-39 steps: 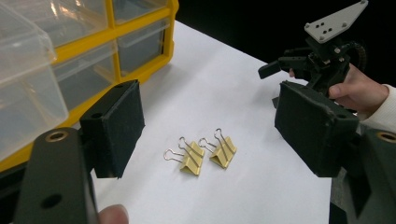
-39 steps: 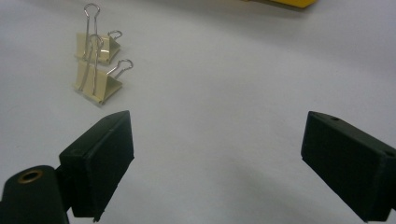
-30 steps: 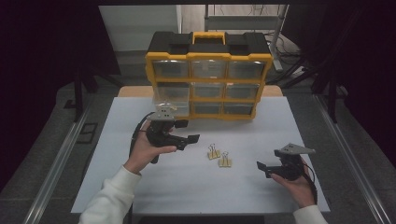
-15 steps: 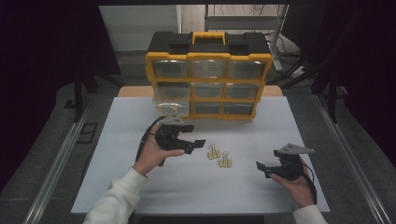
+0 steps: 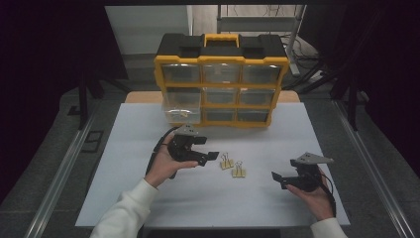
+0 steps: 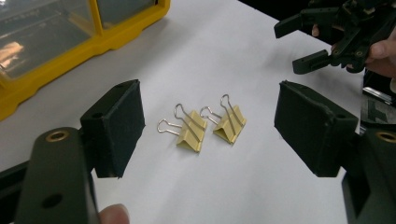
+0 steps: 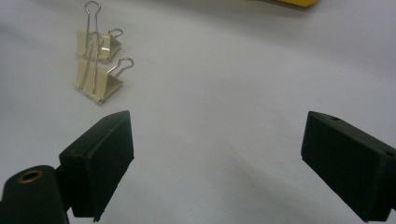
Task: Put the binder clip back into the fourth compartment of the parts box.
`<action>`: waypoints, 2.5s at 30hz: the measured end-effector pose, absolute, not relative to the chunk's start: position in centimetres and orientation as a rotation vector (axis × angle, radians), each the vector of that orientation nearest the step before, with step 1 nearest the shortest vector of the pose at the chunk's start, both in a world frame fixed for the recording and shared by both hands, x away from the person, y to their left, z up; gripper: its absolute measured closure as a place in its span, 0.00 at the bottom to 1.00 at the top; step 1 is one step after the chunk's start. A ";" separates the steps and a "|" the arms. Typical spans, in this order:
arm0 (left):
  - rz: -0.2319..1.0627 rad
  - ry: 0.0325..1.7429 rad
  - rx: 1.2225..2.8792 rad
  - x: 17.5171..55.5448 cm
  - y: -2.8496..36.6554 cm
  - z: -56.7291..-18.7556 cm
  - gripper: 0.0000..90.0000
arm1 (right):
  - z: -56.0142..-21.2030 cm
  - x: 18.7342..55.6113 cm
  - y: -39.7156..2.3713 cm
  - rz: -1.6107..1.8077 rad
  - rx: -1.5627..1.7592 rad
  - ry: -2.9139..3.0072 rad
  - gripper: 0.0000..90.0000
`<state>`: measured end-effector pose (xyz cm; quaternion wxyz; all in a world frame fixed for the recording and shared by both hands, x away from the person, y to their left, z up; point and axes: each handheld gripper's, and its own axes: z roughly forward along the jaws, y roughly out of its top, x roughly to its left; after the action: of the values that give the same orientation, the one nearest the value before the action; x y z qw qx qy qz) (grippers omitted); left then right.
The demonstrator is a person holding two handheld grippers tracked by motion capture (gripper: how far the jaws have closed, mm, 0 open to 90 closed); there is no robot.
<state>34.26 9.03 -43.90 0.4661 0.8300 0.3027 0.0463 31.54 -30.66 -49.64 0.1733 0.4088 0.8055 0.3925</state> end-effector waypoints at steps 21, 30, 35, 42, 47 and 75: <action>0.099 0.772 2.103 35.1 7.8 -46.2 0.27 | -49.7 31.6 -30.6 1.110 1.161 2.288 0.11; 0.080 0.768 2.122 35.5 6.7 -47.0 0.27 | -49.7 31.5 -30.6 1.112 1.161 2.287 0.11; 0.067 0.780 2.135 36.0 6.2 -47.6 0.27 | -49.6 31.5 -30.7 1.120 1.161 2.283 0.11; 0.051 0.809 2.143 37.0 5.6 -48.1 0.27 | -49.6 31.5 -30.7 1.123 1.158 2.285 0.11; 0.045 0.826 2.153 37.7 5.3 -48.6 0.27 | -49.6 31.5 -30.7 1.126 1.159 2.285 0.11; -0.009 0.873 2.197 39.9 3.5 -50.8 0.32 | -49.6 31.5 -30.6 1.121 1.157 2.290 0.11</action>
<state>39.88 3.51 -50.82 0.3791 0.8599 0.3417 -0.0034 31.53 -30.65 -49.64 0.1700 0.4074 0.8059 0.3946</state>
